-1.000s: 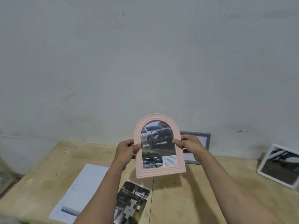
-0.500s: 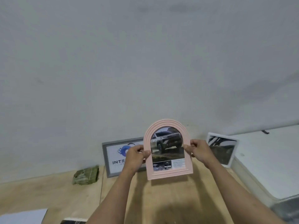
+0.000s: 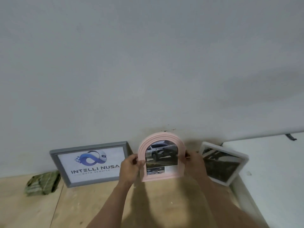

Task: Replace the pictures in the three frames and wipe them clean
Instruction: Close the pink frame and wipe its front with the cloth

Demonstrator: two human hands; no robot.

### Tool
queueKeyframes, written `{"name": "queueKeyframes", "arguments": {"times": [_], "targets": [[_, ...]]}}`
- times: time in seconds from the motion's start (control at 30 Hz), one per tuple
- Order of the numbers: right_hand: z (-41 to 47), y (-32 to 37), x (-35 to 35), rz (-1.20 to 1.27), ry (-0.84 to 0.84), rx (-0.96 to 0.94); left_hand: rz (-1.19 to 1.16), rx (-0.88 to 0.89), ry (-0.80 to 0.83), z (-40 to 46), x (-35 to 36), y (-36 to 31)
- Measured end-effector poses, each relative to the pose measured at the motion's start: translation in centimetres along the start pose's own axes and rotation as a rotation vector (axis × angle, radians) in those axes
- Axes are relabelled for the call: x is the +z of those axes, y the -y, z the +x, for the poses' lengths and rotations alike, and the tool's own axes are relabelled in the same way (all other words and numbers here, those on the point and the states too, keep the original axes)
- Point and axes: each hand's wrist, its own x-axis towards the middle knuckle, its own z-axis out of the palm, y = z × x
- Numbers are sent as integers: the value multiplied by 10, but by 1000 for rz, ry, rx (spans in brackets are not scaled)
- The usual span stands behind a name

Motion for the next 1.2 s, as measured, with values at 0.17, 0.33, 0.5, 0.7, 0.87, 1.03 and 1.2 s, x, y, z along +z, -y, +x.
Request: {"name": "queueKeyframes", "arguments": {"times": [0.17,0.33,0.5,0.7,0.87,1.03,1.2], "targets": [[28,-21,13,33,37,61,9,-39,-27,19,19,1],[44,-23,24,-4,-9,-11,10,-64,-66,31,29,2],[46,-26,27,-7,-13,-26,1,-61,-63,35,29,7],[43,-24,27,-11,-2,-28,30,-45,-83,30,30,8],[38,-27,28,66,3,-4,147,-151,-112,25,32,7],[7,-41,29,143,-37,75,398,-260,-94,7,42,3],[-38,-80,-3,58,-102,159,276,-123,183,-10,86,-32]]}}
